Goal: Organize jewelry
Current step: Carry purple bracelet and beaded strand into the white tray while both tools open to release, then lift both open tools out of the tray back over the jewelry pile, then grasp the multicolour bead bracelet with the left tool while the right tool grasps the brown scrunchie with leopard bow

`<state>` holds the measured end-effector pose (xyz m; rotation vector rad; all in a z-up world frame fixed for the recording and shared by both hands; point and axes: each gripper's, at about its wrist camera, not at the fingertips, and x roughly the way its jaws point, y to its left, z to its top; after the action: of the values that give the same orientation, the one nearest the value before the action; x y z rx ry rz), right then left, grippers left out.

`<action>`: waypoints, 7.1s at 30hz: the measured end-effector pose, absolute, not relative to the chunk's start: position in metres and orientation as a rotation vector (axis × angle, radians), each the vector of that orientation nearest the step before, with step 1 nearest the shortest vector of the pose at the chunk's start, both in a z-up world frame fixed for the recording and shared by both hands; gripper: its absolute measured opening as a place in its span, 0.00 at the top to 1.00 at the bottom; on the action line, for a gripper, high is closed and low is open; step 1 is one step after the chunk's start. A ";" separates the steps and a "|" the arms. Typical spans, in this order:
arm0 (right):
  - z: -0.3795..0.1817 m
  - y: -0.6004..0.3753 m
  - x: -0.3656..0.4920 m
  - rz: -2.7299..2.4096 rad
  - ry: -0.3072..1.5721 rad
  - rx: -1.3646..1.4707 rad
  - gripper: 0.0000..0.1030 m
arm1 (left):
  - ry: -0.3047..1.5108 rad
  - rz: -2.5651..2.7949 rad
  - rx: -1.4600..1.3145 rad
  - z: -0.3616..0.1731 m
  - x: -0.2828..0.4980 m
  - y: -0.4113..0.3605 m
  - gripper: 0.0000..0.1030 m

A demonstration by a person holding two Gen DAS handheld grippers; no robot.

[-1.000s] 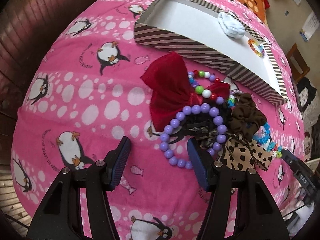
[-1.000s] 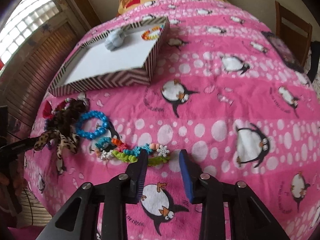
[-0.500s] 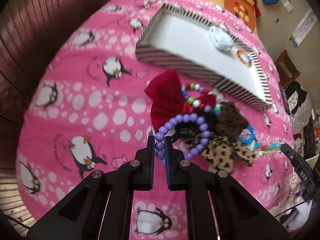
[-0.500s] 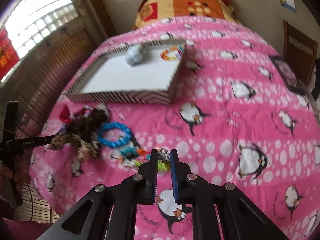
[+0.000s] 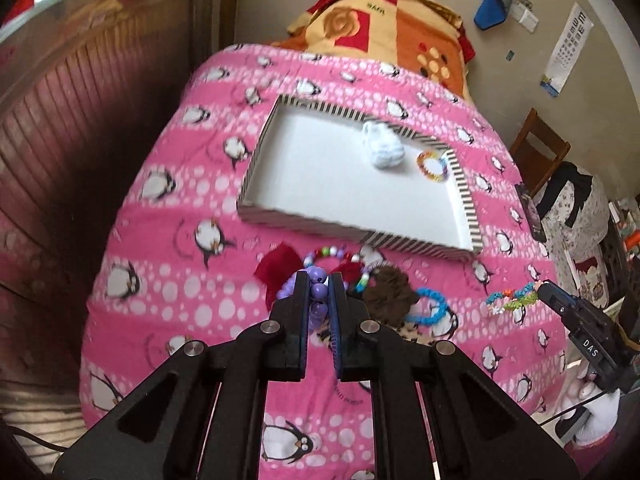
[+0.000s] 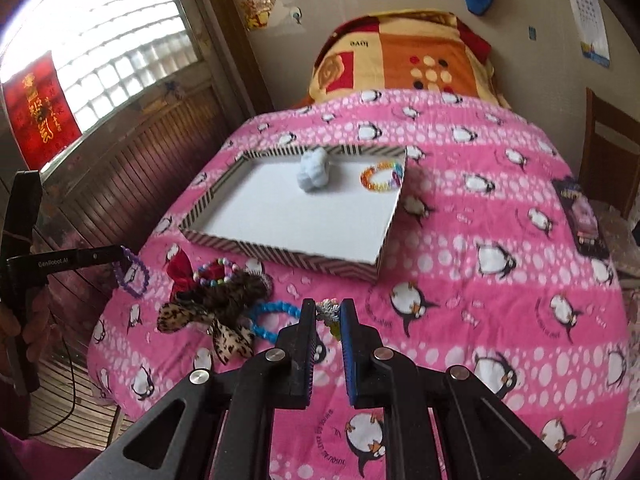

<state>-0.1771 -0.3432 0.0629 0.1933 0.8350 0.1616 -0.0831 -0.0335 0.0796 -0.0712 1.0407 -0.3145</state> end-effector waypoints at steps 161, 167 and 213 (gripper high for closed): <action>0.017 -0.261 -0.157 0.240 1.000 0.155 0.53 | 1.147 -0.136 -0.149 0.019 -0.117 0.008 0.51; 0.012 -0.248 -0.144 0.258 1.014 0.139 0.53 | 1.167 -0.120 -0.159 0.013 -0.108 0.014 0.51; -0.007 -0.239 -0.103 0.274 1.034 0.174 0.54 | 1.333 -0.276 0.140 -0.048 0.016 -0.086 0.53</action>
<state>-0.1034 -0.2393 -0.0073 0.1744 1.0345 0.2735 0.0155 -0.0856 -0.0479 0.1399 1.3327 -0.2765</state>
